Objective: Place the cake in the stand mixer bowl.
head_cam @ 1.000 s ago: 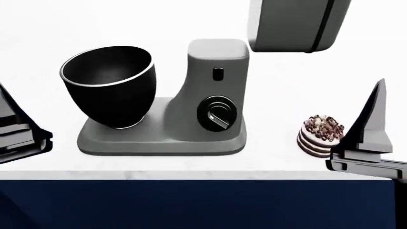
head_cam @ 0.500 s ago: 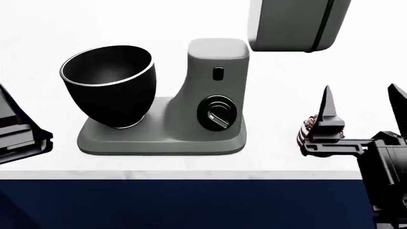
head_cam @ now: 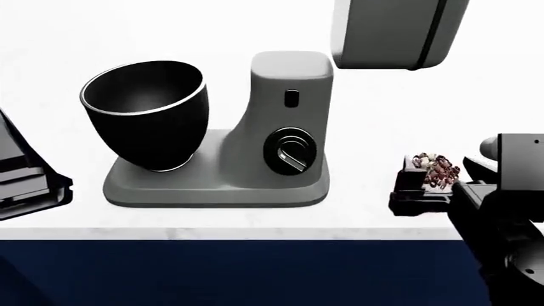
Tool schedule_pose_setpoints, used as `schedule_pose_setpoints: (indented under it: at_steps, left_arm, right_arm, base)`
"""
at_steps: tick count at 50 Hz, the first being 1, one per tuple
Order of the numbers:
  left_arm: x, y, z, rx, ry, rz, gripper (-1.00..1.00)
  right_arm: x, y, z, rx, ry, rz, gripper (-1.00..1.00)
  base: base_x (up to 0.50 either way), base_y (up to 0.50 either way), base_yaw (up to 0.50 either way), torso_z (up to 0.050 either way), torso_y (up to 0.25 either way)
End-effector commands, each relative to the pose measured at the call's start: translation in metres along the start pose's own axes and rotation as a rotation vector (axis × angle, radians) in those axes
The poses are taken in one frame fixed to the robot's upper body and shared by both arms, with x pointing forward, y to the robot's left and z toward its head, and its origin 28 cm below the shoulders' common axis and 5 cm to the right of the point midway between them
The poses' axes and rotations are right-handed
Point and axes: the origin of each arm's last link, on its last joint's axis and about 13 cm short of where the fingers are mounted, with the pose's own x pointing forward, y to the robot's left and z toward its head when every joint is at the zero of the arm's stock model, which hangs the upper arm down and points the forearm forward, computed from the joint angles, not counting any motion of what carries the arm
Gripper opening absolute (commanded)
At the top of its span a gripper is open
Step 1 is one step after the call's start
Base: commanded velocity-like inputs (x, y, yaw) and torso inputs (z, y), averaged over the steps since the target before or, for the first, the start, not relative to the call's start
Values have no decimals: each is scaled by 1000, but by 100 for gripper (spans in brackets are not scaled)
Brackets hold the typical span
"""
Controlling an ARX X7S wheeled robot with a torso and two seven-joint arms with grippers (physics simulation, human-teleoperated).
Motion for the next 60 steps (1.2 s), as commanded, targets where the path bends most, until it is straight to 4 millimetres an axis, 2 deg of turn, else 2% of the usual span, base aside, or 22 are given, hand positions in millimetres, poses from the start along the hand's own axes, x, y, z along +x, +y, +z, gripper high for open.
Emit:
schedule_pose_setpoints:
  at_steps: [1,19,26,27,31,44,49,54,60]
  left_arm:
    - [0,0,-2,1,3,1,100]
    - [-2,1,-3,1,6,7,100]
    - [-2,1,-3,1,6,8,100]
    - [-2,1,-3,1,6,8,100]
    - [2,1,1,1,6,8,100]
    - [-1,1,-4,4,8,10,100]
    - [1,1,0,5,10,8,100]
    - [-2,1,-4,5,9,8,100]
    - [-2,2,-3,3,6,9,100]
  right_arm:
    - [7,-6,-8,24,111,-11,100]
    - [18,-15,-33,61,183,-64,100]
    - [19,-15,-37,46,168,-50,100]
    - [17,-14,-37,32,130,-25,-100]
    - [15,-12,-37,17,99,-2,-100]
    - [2,-9,-27,-3,9,36,-100]
    - [-20,-2,-9,-20,-70,104,-100]
    - [-48,11,5,23,-109,279,-100]
    - [-64,21,16,18,-156,377,-100]
  base:
    - [0,0,0,0,0]
    - [0,0,0,0,0]
    - [0,0,0,0,0]
    - [0,0,0,0,0]
    - [0,0,0,0,0]
    - [0,0,0,0,0]
    - [0,0,0,0,0]
    - [0,0,1,0,0]
    - [0,0,0,0,0]
